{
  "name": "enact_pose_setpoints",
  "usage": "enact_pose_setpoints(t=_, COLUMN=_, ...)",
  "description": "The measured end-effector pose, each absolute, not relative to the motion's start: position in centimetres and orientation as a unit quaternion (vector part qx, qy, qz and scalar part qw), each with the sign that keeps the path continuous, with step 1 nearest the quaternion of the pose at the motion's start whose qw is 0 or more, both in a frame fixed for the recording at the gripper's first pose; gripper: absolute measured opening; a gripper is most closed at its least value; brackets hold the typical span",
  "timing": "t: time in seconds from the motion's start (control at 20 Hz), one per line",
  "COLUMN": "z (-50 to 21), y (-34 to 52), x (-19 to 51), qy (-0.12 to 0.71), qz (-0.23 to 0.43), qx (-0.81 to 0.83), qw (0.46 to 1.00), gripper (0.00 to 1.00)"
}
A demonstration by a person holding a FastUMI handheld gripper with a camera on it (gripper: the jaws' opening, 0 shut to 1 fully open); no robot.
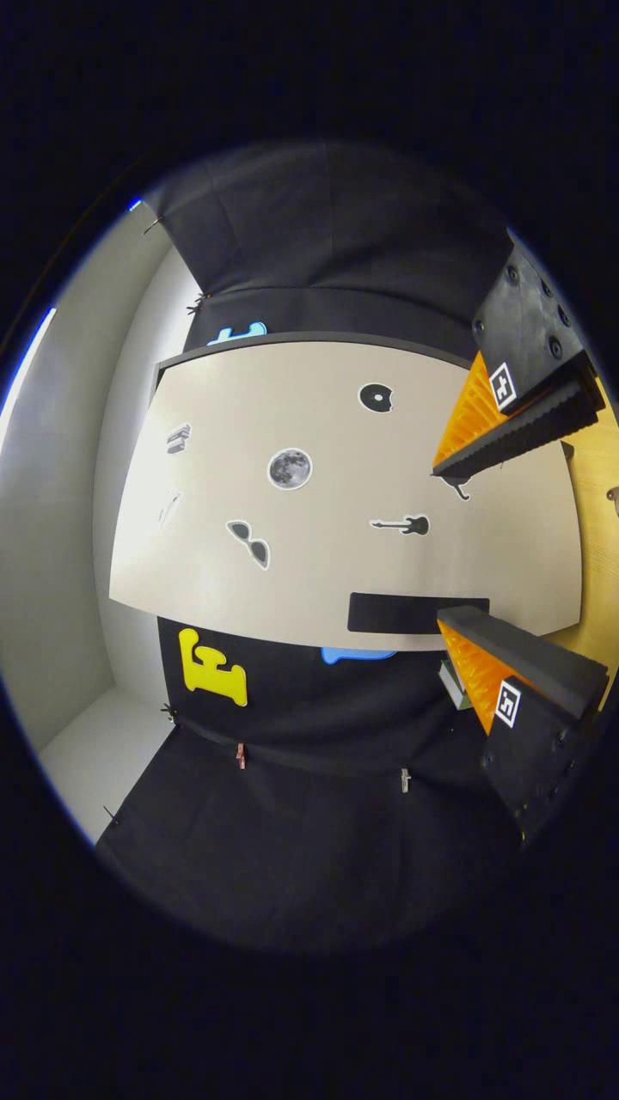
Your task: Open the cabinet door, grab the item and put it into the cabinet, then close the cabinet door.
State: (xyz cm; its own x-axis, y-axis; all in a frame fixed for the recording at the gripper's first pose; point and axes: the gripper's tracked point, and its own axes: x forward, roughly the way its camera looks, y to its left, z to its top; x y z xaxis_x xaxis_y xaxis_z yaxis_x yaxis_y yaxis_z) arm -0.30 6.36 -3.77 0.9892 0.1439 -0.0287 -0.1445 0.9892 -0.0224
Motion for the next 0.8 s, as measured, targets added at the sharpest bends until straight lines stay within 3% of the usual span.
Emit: enact_pose_setpoints(t=0.8, z=-4.4, y=6.2, x=1.5, qy=0.026, qz=0.083, qx=-0.005, qw=0.996, gripper=0.98)
